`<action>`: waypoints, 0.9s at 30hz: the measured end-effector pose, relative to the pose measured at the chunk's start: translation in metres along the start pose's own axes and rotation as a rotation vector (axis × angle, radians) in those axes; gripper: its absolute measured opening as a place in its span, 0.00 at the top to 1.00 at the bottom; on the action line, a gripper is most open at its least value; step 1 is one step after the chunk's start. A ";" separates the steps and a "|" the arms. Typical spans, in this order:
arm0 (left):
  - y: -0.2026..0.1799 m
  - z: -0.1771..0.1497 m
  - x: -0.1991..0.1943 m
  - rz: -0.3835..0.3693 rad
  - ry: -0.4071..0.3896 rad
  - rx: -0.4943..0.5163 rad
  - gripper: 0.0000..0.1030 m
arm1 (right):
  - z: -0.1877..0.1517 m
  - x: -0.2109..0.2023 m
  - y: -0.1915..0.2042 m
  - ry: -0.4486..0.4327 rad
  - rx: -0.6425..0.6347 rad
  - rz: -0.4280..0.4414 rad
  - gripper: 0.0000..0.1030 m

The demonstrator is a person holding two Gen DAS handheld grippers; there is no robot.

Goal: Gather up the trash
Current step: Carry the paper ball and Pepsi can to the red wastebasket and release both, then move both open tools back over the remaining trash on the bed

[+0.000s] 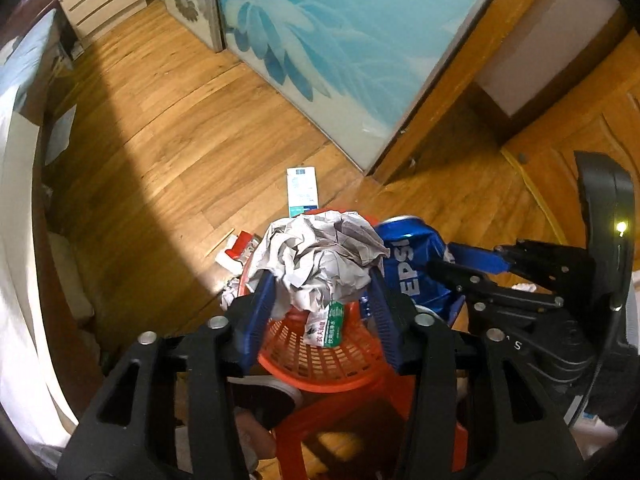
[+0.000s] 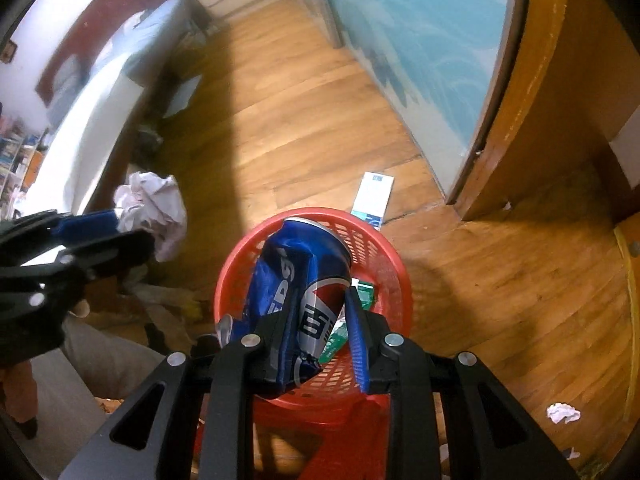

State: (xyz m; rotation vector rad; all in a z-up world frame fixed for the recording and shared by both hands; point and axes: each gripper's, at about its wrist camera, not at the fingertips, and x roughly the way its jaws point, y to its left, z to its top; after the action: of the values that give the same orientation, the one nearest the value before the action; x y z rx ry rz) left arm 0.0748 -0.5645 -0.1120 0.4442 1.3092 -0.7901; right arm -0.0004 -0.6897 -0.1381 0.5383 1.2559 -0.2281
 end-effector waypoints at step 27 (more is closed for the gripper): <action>0.071 -0.012 -0.140 0.108 -0.486 -0.152 0.29 | 0.041 -0.090 0.073 -0.258 -0.145 -0.017 0.51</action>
State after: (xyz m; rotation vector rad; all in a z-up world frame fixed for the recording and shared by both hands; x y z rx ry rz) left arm 0.1102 -0.4715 0.0106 0.1821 0.8757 -0.6506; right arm 0.0385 -0.6594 -0.0259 0.3604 1.0174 -0.2120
